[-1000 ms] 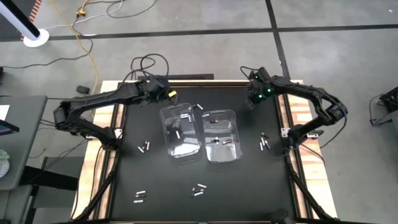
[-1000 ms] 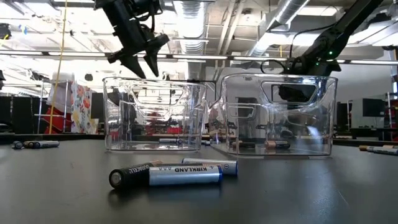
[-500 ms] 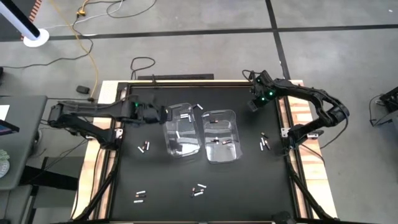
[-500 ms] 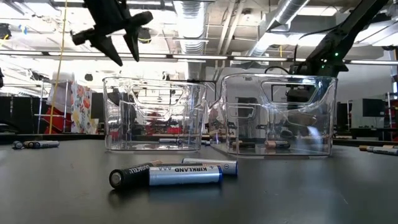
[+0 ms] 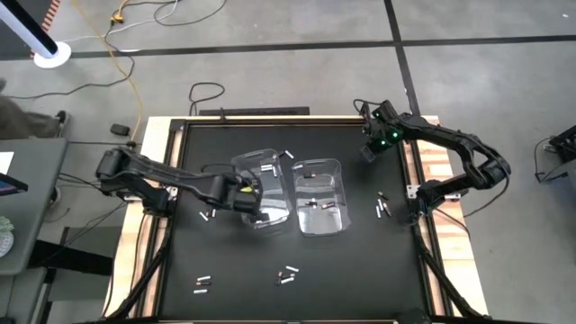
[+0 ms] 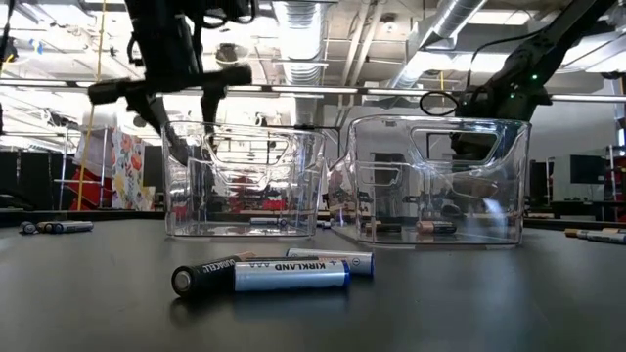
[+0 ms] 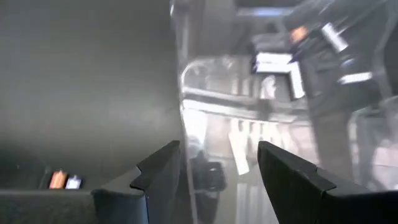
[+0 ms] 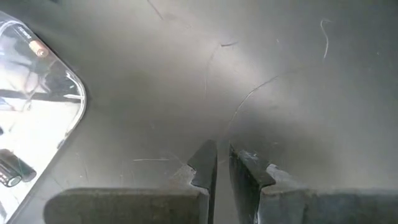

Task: Sort batteries
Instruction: Move the left transparent bin to the top of the table

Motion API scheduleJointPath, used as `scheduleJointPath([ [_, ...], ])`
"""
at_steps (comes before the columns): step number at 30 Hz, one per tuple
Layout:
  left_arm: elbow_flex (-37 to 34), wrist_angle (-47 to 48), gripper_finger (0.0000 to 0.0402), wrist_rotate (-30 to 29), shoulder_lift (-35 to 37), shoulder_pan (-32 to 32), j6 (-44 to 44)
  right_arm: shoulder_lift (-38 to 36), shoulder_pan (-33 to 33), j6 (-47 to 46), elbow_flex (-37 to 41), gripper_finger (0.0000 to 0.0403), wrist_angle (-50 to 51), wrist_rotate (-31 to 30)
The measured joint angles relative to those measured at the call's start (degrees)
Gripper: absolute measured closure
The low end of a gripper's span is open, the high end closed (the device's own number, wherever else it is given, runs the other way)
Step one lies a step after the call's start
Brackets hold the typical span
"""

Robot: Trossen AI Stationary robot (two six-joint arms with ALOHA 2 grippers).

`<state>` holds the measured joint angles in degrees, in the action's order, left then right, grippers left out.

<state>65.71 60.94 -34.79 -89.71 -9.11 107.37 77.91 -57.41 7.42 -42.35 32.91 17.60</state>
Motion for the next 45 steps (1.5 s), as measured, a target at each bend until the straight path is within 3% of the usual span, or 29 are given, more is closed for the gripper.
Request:
scheduleJointPath([
  [11, -0.3, -0.3, 0.0208, 8.8, -7.1, 1.6, 1.9, 0.0, 0.0, -0.5, 0.0, 0.0342, 0.0, 0.3],
  [21, -0.3, 2.1, 0.0390, 9.0, -6.8, 1.9, -1.0, 0.0, 0.0, -1.4, 0.0, 0.0342, -0.2, 0.3],
  [34, -0.3, 16.2, 0.0400, 8.5, -2.0, 4.2, 1.1, 0.0, 0.2, -2.0, 0.0, 0.0342, -0.1, 0.4],
  [40, -0.3, 16.1, 0.0401, 4.9, -0.2, 13.6, -11.2, 0.0, 1.5, -2.0, 0.0, 0.0342, -0.3, 0.4],
  [45, -0.3, 10.4, 0.0401, 2.7, -0.2, 24.5, -28.2, 0.0, 3.4, -2.7, 0.0, 0.0342, -0.9, 0.4],
])
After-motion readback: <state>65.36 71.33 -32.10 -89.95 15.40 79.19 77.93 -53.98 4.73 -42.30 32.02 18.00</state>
